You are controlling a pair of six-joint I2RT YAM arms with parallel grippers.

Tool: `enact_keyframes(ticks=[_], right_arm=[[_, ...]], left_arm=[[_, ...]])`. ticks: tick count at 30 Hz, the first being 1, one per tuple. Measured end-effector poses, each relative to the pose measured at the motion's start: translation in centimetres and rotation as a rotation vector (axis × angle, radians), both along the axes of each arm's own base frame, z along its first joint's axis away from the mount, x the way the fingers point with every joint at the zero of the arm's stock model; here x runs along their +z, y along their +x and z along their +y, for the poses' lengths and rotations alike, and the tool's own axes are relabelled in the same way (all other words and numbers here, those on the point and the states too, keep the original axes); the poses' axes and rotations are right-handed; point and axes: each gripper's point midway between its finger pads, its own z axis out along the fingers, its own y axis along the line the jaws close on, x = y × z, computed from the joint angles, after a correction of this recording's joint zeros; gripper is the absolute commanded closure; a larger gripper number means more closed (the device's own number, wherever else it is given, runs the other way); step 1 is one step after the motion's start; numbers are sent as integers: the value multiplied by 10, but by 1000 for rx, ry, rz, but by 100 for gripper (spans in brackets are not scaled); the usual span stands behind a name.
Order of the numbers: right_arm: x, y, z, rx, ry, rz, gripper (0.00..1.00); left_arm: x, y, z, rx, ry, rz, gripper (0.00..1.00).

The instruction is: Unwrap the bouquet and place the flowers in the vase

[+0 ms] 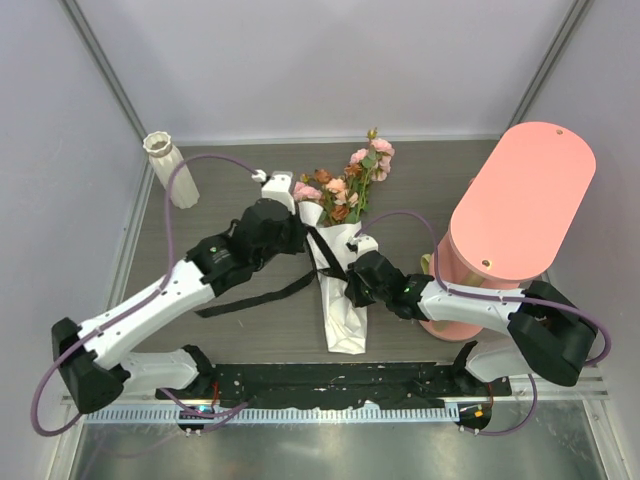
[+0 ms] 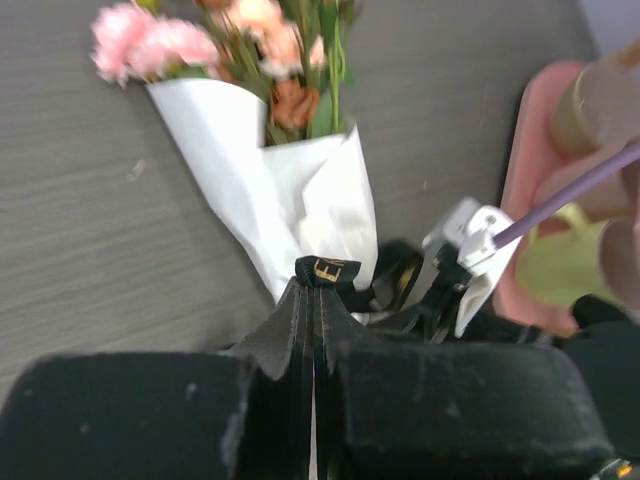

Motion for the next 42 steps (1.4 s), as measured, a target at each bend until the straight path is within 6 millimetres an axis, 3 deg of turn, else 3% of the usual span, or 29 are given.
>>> enact_keyframes(ticks=[7,12,19,24,29,33,37,39,42], right_arm=[[0,1,0,-2,-9,2,99],[3,3,0,-1,-19,-2,99],[2,6,3,-1,-31,0,99],[0,6,2,0,-37,4,99],[0,6,2,1,-38,3,99],[0,6,2,4,-40,2,99],[2,6,3,8,-43,0,99],[2,6,3,11,-45,1,99],[3,6,3,17,-44,2,99]], left_arm=[[109,1,40,116,-67,-196,100],[202,-9,76,169,-101,-361,100],[337,-48,137,225,-269,-609,100],[396,-77,182,275,-336,-742,100],[431,-91,224,378,-296,-840,100],[444,-76,246,532,-113,-886,100],[446,-50,255,716,245,-910,100],[456,-44,256,790,326,-916,99],[454,-30,244,809,443,-898,100]])
